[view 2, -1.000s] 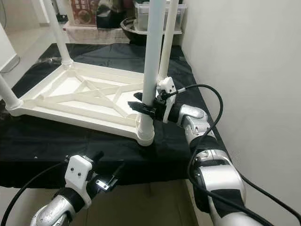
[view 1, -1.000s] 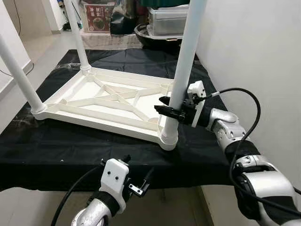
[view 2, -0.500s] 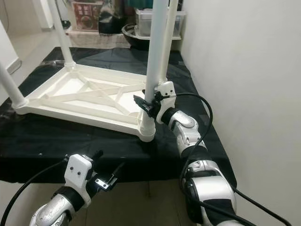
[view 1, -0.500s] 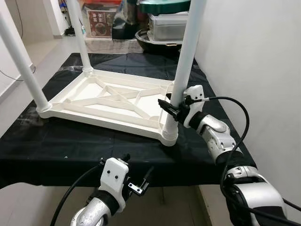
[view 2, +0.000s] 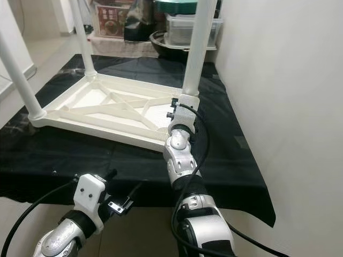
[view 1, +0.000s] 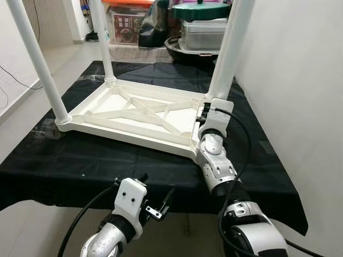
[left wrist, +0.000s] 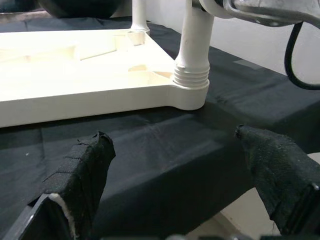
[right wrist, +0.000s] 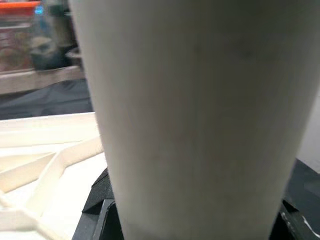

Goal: Building children table

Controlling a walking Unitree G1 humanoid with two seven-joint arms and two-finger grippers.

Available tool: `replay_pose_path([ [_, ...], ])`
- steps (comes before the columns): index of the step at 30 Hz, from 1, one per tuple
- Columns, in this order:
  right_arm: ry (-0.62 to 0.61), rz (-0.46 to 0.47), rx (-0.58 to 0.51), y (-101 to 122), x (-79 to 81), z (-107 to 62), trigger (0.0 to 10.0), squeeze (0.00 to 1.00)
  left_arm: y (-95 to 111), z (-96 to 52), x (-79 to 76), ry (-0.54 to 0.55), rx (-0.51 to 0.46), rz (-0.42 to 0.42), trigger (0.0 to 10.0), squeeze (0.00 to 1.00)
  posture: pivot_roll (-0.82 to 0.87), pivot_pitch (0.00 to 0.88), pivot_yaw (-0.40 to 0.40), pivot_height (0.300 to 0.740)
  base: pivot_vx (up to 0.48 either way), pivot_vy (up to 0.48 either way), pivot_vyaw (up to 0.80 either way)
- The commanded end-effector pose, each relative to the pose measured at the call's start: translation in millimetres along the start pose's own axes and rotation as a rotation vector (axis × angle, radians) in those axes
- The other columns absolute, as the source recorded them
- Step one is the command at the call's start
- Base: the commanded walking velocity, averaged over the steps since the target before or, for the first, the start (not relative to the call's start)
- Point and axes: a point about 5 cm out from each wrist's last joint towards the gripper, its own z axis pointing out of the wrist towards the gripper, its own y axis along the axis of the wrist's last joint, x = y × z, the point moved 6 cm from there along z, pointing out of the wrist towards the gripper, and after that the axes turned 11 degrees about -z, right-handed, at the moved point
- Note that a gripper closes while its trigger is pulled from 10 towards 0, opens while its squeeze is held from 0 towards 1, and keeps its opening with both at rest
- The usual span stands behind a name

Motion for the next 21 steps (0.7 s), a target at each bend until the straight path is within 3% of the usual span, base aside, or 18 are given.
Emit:
replay_pose_path([
  [1, -0.137, 0.083, 0.176, -41, -23.5, -3.5, 0.0, 0.0, -5, -0.4, 0.3, 0.001, 0.014, -0.001, 10.0, 0.0, 0.1, 0.1, -0.058, 0.74, 0.0, 0.0, 0.0],
  [3, -0.161, 0.118, 0.201, -41, -16.1, -11.5, 0.0, 0.0, -5, -0.8, 0.2, 0.001, 0.015, -0.001, 10.0, 0.0, 0.1, 0.097, -0.059, 0.74, 0.0, 0.0, 0.0],
  [7, -0.139, 0.102, 0.189, -36, -9.4, -16.3, 0.0, 0.0, -6, -0.8, -0.4, -0.001, 0.016, 0.0, 10.0, 0.0, 0.1, 0.093, -0.059, 0.74, 0.0, 0.0, 0.0],
  [8, -0.112, 0.095, 0.166, -31, -6.6, -16.9, 10.0, 0.0, -7, -0.7, -0.3, -0.001, 0.017, -0.001, 10.0, 0.0, 0.1, 0.091, -0.059, 0.74, 0.0, 0.0, 0.0],
  [13, -0.01, 0.028, 0.048, -15, 0.3, -17.9, 10.0, 0.0, -8, -0.4, 0.2, -0.001, 0.02, 0.0, 10.0, 0.0, 0.1, 0.086, -0.056, 0.74, 0.0, 0.0, 0.0],
  [17, 0.037, 0.044, -0.026, -8, -1.5, -19.6, 10.0, 0.0, -9, 0.6, 0.6, -0.003, 0.024, 0.001, 10.0, 0.0, 0.09, 0.082, -0.052, 0.74, 0.0, 0.0, 0.0],
  [18, 0.052, 0.058, -0.046, -6, -2.4, -19.8, 10.0, 0.77, -9, 0.7, 0.5, -0.004, 0.024, 0.002, 10.0, 0.0, 0.09, 0.081, -0.051, 0.74, 0.0, 0.0, 0.0],
  [19, 0.052, 0.058, -0.046, -6, -2.4, -19.8, 10.0, 0.77, -9, 0.7, 0.5, -0.004, 0.024, 0.002, 10.0, 0.0, 0.09, 0.081, -0.051, 0.74, 0.0, 0.0, 0.0],
  [20, 0.06, 0.06, -0.065, -3, -4.3, -20.1, 10.0, 1.0, -9, 0.9, 0.5, -0.005, 0.024, 0.003, 10.0, 0.0, 0.09, 0.08, -0.05, 0.74, 0.0, 0.0, 0.0],
  [21, 0.06, 0.06, -0.065, -3, -4.3, -20.1, 10.0, 1.0, -9, 0.9, 0.5, -0.005, 0.024, 0.003, 10.0, 0.0, 0.09, 0.08, -0.05, 0.74, 0.0, 0.0, 0.0],
])
